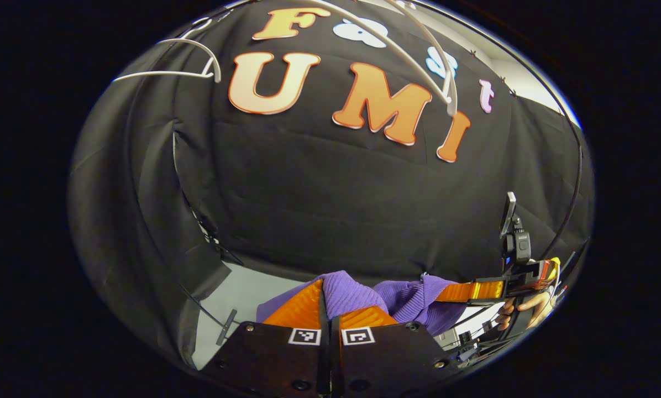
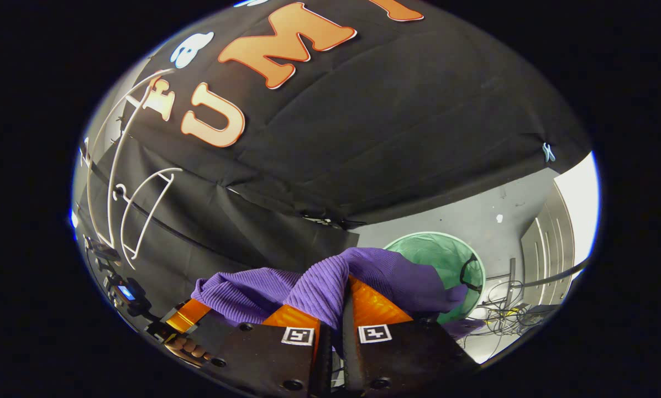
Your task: Grasp the clothes on the hanger with both hands and then place them into the laundry hamper below.
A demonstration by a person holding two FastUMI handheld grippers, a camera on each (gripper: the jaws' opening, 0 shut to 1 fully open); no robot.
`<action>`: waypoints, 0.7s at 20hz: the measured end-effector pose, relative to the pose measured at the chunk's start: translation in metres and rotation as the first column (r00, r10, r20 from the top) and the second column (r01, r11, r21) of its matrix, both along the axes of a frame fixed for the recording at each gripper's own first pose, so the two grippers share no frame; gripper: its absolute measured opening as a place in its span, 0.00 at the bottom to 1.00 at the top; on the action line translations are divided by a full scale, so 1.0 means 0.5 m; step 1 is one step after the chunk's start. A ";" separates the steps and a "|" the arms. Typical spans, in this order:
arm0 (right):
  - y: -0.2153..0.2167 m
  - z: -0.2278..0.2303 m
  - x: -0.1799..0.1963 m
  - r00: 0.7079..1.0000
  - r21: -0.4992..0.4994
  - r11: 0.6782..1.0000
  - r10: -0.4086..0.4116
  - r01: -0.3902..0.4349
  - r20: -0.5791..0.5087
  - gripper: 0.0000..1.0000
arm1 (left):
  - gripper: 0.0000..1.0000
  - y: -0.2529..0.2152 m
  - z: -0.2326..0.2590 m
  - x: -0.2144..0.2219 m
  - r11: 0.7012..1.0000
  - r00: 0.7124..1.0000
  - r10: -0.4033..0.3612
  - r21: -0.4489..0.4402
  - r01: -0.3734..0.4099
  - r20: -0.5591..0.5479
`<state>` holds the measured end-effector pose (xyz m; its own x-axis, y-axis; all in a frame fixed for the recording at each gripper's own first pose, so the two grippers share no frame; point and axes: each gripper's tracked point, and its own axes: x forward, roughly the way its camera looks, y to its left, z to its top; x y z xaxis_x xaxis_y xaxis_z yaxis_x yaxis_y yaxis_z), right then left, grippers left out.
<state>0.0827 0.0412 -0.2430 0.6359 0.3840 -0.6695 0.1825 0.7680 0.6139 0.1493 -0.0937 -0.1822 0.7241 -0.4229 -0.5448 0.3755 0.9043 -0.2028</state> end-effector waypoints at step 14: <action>-0.020 -0.205 -0.036 0.983 -0.275 0.961 -0.026 -0.026 -0.183 0.17 | 0.01 -0.089 -0.168 -0.012 0.980 0.943 -0.041 0.172 0.103 -0.331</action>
<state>0.0648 0.0310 -0.3457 0.4925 0.1685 -0.8538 0.2718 0.9022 0.3348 0.1432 -0.1383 -0.2662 0.4665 -0.3373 -0.8177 0.3827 0.9104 -0.1572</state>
